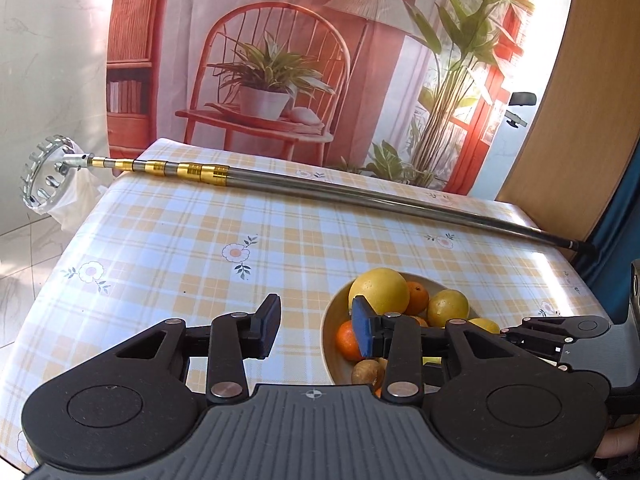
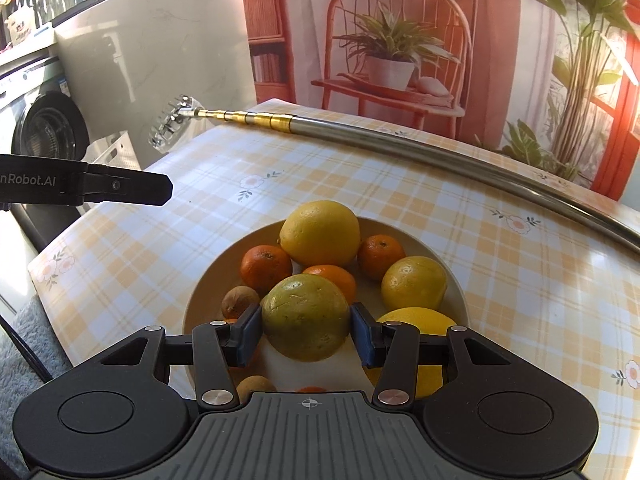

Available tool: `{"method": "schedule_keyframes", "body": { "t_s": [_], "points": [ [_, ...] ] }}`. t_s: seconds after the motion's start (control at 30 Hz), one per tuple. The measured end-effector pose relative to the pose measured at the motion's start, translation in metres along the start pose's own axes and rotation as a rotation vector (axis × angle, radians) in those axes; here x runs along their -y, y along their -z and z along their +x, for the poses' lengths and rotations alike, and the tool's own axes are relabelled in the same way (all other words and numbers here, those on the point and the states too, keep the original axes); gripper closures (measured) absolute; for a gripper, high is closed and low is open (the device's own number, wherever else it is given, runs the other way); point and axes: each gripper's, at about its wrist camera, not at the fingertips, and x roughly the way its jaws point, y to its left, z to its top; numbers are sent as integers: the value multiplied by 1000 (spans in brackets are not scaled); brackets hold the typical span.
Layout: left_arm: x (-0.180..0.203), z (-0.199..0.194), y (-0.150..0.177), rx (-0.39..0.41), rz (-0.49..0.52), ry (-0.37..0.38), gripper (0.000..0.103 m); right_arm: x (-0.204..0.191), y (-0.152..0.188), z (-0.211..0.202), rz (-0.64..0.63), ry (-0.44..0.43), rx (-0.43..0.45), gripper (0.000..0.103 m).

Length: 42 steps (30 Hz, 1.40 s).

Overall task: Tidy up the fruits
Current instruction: 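Lower the lemon onto the plate and open the right tool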

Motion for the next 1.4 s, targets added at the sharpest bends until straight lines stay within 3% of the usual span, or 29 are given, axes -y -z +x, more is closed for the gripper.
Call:
{"method": "schedule_keyframes", "body": {
  "t_s": [0.63, 0.97, 1.17, 1.3, 1.4],
  "points": [
    [-4, -2, 5, -17, -7, -18, 62, 2, 3, 8, 7, 14, -47, 59],
    [-4, -2, 4, -23, -4, -27, 61, 7, 3, 4, 43, -3, -32, 60],
    [-4, -3, 4, -21, -6, -29, 60, 5, -2, -9, 36, 11, 26, 58],
    [-4, -5, 4, -15, -7, -29, 53, 9, -7, -22, 49, 23, 73, 50],
    [-4, -5, 5, -17, -8, -27, 53, 16, -9, -30, 78, 31, 99, 41]
  ]
}}
